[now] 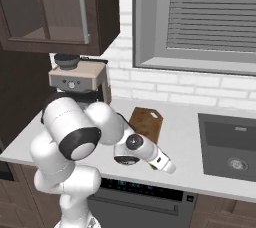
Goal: Pick up the sponge from the counter and clean the cutting board by briefly scrubbing or pressing down on the cutting board. Once finished, release the sponge.
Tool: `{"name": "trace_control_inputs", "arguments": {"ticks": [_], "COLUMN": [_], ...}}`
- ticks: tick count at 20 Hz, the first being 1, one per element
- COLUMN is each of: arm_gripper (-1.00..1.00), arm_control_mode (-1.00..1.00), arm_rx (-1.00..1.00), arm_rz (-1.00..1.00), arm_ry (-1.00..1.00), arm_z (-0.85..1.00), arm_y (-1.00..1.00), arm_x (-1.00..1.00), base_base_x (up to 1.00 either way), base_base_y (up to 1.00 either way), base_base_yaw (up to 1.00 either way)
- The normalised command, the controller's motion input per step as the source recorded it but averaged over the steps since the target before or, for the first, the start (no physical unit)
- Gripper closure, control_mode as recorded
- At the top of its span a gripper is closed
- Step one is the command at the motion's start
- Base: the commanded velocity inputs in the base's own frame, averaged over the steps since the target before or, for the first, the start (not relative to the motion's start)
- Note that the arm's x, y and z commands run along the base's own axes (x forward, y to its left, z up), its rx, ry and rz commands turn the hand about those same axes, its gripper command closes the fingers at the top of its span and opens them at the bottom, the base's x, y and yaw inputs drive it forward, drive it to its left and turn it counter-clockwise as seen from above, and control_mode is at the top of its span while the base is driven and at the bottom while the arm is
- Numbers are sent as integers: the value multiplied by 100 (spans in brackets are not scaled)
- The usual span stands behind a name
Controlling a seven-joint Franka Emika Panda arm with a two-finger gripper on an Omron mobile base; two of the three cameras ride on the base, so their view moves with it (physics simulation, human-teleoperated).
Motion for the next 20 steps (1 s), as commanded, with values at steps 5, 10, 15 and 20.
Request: {"name": "trace_control_inputs", "arguments": {"ticks": [5, 10, 15, 20], "arm_gripper": [-100, -100, -100, -100], "arm_control_mode": [-100, -100, -100, -100], "arm_rx": [0, 0, -3, -1], "arm_rz": [4, 7, 5, 7], "arm_ry": [-3, -12, -10, -6], "arm_z": [81, 100, 100, 100], "arm_y": [-25, -31, -25, -22], "arm_x": [0, 0, 1, 3], "base_base_x": [0, 0, 0, 0], "base_base_y": [0, 0, 0, 0], "base_base_yaw": [0, 0, 0, 0]}}
